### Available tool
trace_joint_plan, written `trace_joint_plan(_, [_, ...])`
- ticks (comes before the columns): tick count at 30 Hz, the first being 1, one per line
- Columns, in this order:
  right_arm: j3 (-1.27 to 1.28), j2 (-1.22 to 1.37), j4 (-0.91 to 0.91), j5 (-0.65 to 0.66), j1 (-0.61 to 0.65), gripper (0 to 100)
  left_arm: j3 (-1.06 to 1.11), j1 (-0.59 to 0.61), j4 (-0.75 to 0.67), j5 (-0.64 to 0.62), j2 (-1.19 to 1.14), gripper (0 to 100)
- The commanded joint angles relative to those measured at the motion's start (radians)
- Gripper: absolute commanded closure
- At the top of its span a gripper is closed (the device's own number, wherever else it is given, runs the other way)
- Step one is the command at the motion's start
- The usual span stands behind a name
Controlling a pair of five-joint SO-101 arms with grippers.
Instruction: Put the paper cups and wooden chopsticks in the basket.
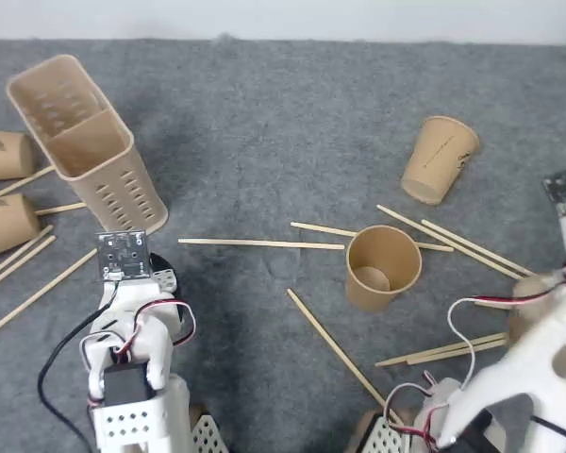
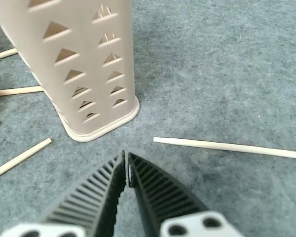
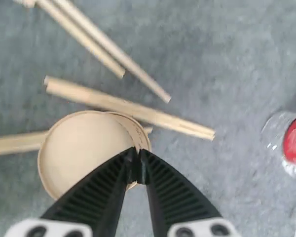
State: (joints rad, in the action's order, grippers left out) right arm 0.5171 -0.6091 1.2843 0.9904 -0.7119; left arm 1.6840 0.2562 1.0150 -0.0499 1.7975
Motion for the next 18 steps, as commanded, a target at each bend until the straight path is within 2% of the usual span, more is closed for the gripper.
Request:
trace_joint_plan(1, [-0.035,-0.002,-0.076,-0.048,0.067,99.1,-0.002,0.008,-0.021,0.009,0.017,99])
trace_joint_plan(9, [-0.034,-0.001,-0.151,-0.055,0.216,99.1,-0.002,0.008,-0.021,0.009,0.017,99])
trace_joint_plan(13, [-0.04,0.038,-0.176,-0.138,0.262,98.9,-0.002,0.008,-0.021,0.009,0.017,99])
trace_joint_plan(18, [-0.035,0.13,-0.105,-0.16,0.331,98.8,-0.002,0.008,-0.021,0.009,0.017,99])
